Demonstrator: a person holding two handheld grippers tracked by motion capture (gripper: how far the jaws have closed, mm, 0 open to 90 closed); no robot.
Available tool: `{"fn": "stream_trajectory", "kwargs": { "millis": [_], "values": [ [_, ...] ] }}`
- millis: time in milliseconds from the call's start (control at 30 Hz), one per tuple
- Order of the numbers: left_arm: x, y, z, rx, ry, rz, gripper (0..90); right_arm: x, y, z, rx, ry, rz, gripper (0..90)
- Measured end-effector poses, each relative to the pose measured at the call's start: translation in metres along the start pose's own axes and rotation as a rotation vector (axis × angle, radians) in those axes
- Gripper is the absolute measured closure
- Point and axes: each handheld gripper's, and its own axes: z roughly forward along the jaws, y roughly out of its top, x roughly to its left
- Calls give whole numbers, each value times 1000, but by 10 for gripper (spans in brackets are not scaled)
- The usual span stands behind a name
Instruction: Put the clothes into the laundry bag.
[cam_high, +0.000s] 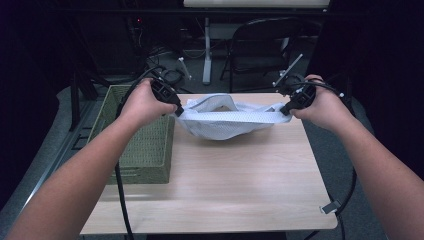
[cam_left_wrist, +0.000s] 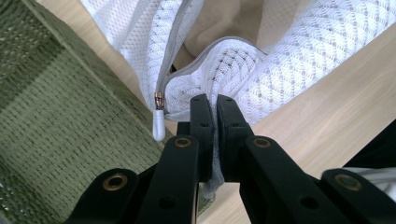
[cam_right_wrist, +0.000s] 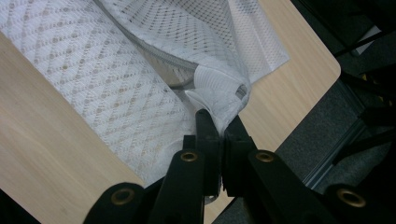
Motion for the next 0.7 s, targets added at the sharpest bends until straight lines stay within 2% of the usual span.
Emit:
{"fn": "stream_trajectory", "kwargs": {
  "millis": [367,600,700],
  "values": [
    [-8,-16,13,21,-29,25,863,10,-15,9,4,35,2,876],
    [-14,-30,23,33,-56,34,860,23,-26,14,9,53,-29,875],
    [-14,-37,27,24,-71,26,857,28,-30,15,14,58,-39,875]
  ]
}}
